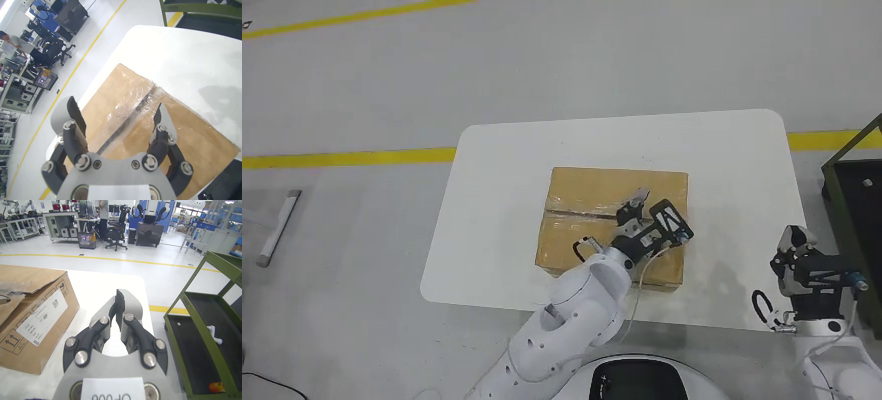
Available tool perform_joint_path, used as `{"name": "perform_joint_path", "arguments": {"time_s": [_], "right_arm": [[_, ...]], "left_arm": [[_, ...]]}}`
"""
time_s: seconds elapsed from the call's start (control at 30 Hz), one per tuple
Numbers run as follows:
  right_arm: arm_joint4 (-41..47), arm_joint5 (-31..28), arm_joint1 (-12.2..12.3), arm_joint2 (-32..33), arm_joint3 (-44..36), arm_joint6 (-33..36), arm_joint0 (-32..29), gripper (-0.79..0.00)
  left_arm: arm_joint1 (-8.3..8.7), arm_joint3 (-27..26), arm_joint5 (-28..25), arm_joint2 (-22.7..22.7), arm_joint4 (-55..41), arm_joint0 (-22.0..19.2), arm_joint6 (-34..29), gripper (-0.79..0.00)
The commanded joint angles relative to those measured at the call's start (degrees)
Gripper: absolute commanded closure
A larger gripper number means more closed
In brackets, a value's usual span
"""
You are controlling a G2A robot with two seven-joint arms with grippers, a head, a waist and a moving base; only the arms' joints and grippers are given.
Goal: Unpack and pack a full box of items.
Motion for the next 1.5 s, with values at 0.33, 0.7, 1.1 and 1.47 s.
{"name": "perform_joint_path", "arguments": {"time_s": [0.33, 0.7, 1.1, 1.47], "right_arm": [[-0.17, -0.08, -0.28, 0.47, -0.16, 0.36, 0.52, 0.0], [-0.48, -0.72, -0.5, 0.57, -0.08, 0.45, 0.65, 0.0], [-0.17, -0.74, -0.81, 0.34, -0.12, 0.45, 1.18, 0.0], [1.92, -2.46, -1.07, -0.66, -0.51, 0.78, 4.36, 0.0]], "left_arm": [[-0.28, -1.36, -4.01, -0.76, 3.86, 1.34, -1.86, -0.366], [-0.72, 0.36, -2.8, -1.48, 8.09, 2.41, -0.69, -0.123], [-1.03, -0.99, 3.17, -5.05, 12.82, 3.8, 1.43, 0.0], [0.97, -8.19, 6.09, -19.24, 21.29, 8.76, 1.47, 0.0]]}}
